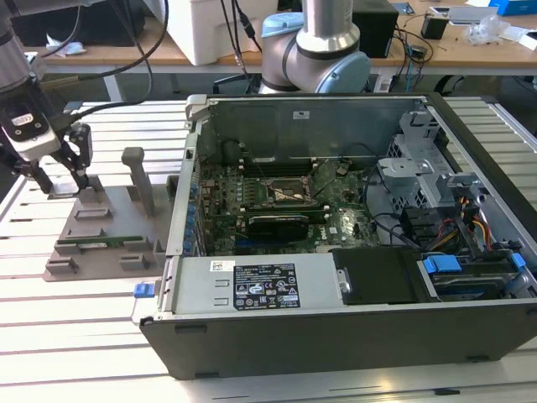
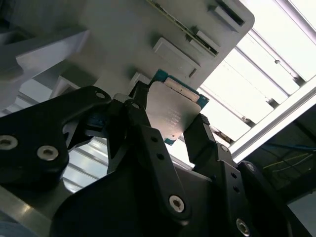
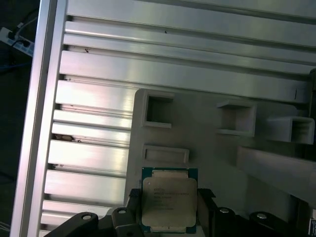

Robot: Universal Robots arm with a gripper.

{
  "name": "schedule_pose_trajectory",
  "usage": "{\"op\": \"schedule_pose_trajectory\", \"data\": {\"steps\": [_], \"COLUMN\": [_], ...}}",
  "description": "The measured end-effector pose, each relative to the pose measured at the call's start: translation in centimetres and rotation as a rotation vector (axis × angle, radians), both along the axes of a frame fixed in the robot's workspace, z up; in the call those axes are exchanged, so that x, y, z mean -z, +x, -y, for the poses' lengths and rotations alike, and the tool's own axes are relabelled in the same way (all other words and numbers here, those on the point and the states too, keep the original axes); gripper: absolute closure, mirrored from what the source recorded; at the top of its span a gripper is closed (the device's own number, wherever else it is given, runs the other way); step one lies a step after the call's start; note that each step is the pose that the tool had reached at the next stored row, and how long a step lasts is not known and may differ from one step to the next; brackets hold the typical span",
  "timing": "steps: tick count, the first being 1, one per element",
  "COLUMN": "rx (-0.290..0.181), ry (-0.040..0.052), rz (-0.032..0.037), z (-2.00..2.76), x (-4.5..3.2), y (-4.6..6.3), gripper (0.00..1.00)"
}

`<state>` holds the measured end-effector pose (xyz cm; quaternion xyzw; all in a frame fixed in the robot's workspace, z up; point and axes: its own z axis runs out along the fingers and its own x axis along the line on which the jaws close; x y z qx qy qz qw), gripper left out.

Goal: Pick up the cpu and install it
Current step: 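Pick up the cpu and move it towards the insertion slot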

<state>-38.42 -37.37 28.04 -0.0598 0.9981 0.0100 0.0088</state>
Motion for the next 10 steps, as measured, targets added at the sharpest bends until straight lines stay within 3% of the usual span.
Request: {"op": "schedule_pose_trajectory", "data": {"steps": [10], "rx": [0.000], "ry": [0.0000], "rz": [-0.0001], "z": [0.00], "x": [-2.48], "y": [0.0], "gripper": [0.45]}}
